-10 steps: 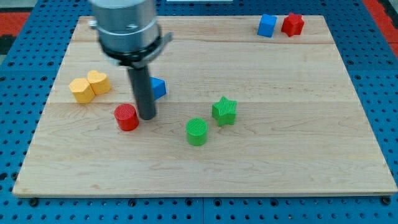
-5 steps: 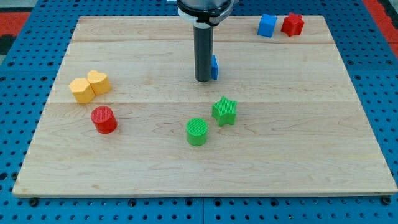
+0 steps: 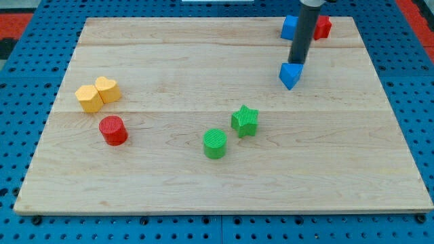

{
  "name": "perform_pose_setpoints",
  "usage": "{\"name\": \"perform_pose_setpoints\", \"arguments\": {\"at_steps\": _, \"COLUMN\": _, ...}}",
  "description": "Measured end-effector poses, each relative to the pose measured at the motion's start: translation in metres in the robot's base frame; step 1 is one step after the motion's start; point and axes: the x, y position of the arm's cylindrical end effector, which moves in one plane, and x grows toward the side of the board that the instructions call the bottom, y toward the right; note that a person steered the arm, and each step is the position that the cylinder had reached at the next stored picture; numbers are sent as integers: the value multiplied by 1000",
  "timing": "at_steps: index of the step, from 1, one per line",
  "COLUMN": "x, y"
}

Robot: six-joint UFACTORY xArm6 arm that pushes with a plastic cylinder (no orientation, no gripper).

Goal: Move the triangle to the bottom left of the cube

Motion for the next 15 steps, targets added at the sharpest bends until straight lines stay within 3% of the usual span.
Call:
{"name": "perform_pose_setpoints", "arguments": {"at_steps": 1, "x": 14, "y": -59}}
{"name": "perform_pose_setpoints", "arguments": {"at_steps": 2, "x": 56, "y": -88}}
{"name": "perform_pose_setpoints", "arguments": {"at_steps": 3, "x": 89, "y": -27}}
{"name": "perform_pose_setpoints", "arguments": {"at_steps": 4, "x": 48, "y": 26}}
{"name": "perform_pose_setpoints", "arguments": {"at_steps": 5, "x": -19, "y": 28}}
{"name": "perform_pose_setpoints", "arguments": {"at_steps": 6, "x": -2, "y": 42}}
{"name": "perform_pose_setpoints", "arguments": {"at_steps": 7, "x": 63, "y": 88}}
{"name": "perform_pose_setpoints", "arguments": {"at_steps": 8, "x": 89, "y": 88}}
{"name": "perform_pose_setpoints", "arguments": {"at_steps": 9, "x": 63, "y": 21}}
{"name": "perform_pose_setpoints", "arguments": {"at_steps": 10, "x": 4, "y": 4}}
{"name": "perform_pose_setpoints", "arguments": {"at_steps": 11, "x": -45, "y": 26}}
{"name": "perform_pose_setpoints", "arguments": {"at_steps": 12, "x": -31, "y": 28}}
{"name": "perform_pose_setpoints", "arguments": {"at_steps": 13, "x": 17, "y": 31}}
{"name": "perform_pose_setpoints", "arguments": {"at_steps": 15, "x": 13, "y": -70}}
